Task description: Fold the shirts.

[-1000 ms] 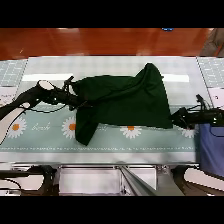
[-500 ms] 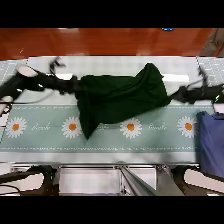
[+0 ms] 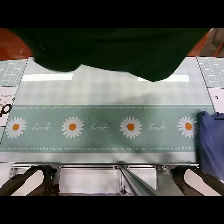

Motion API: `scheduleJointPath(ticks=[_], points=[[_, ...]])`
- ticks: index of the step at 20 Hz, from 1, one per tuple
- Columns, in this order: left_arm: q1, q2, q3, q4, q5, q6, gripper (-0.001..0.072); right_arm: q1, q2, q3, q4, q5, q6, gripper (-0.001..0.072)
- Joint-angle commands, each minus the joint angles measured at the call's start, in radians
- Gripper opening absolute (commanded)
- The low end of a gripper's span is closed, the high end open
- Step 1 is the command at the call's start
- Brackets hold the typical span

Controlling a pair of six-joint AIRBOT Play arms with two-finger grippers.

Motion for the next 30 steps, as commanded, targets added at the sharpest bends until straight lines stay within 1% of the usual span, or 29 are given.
scheduleJointPath(ticks=[1, 3, 5, 6, 7, 8, 9, 11, 12, 14, 15, 16, 17, 19, 21, 23, 24, 26, 28, 30], points=[[0.134, 0.153, 0.089, -0.003, 0.01, -0.005, 0.0015, 0.0, 0.134, 0.125, -0.067, -0.004, 0.031, 0.0025], [0.223, 0.242, 0.089, 0.008, -0.021, -0.005, 0.0016, 0.0, 0.225, 0.124, -0.15, 0.01, 0.06, 0.0025], [0.312, 0.334, 0.089, 0.051, -0.061, -0.005, 0.0015, 0.0, 0.309, 0.124, -0.246, 0.034, 0.084, 0.0025], [0.346, 0.381, 0.088, 0.101, -0.077, -0.005, 0.0015, 0.0, 0.347, 0.124, -0.302, 0.05, 0.106, 0.0025], [0.351, 0.43, 0.088, 0.19, -0.085, -0.029, 0.0015, 0.0, 0.384, 0.124, -0.356, 0.068, 0.13, 0.0025], [0.341, 0.472, 0.085, 0.275, -0.085, -0.066, 0.0015, 0.0, 0.411, 0.124, -0.398, 0.088, 0.148, 0.0025], [0.316, 0.512, 0.079, 0.362, -0.089, -0.074, 0.0015, 0.0, 0.434, 0.124, -0.44, 0.114, 0.152, 0.0025], [0.216, 0.573, 0.056, 0.554, -0.117, -0.111, 0.0016, 0.0, 0.459, 0.109, -0.518, 0.163, 0.171, 0.0025], [0.152, 0.601, 0.027, 0.639, -0.13, -0.129, 0.0015, 0.0, 0.465, 0.08, -0.542, 0.166, 0.2, 0.0025], [0.058, 0.643, -0.051, 0.781, -0.132, -0.198, 0.0015, 0.0, 0.465, -0.011, -0.531, 0.169, 0.207, 0.0025], [0.028, 0.649, -0.1, 0.818, -0.138, -0.233, 0.0015, 0.0, 0.465, -0.077, -0.506, 0.164, 0.207, 0.0025], [0.012, 0.641, -0.154, 0.822, -0.136, -0.256, 0.0015, 0.0, 0.462, -0.143, -0.473, 0.149, 0.205, 0.0025], [0.006, 0.619, -0.22, 0.796, -0.126, -0.272, 0.0015, 0.0, 0.453, -0.214, -0.423, 0.128, 0.188, 0.0025], [0.006, 0.538, -0.351, 0.686, -0.086, -0.261, 0.0015, 0.0, 0.403, -0.324, -0.346, 0.088, 0.153, 0.0025], [0.005, 0.406, -0.46, 0.548, -0.027, -0.197, 0.0015, 0.001, 0.303, -0.416, -0.262, 0.045, 0.097, 0.0025], [-0.021, 0.233, -0.523, 0.465, 0.062, -0.145, 0.0015, 0.001, 0.162, -0.461, -0.195, 0.013, 0.053, 0.0025], [-0.041, 0.126, -0.526, 0.459, 0.103, -0.133, 0.0015, 0.002, 0.075, -0.463, -0.16, 0.004, 0.03, 0.0025], [-0.078, -0.083, -0.506, 0.457, 0.198, -0.134, 0.0015, 0.002, -0.084, -0.463, -0.087, -0.06, -0.011, 0.0025], [-0.107, -0.288, -0.438, 0.457, 0.272, -0.134, 0.0016, 0.003, -0.248, -0.447, 0.005, -0.13, -0.048, 0.0025], [-0.129, -0.474, -0.331, 0.441, 0.314, -0.134, 0.0016, 0.031, -0.41, -0.388, 0.034, -0.208, -0.053, 0.0025]])
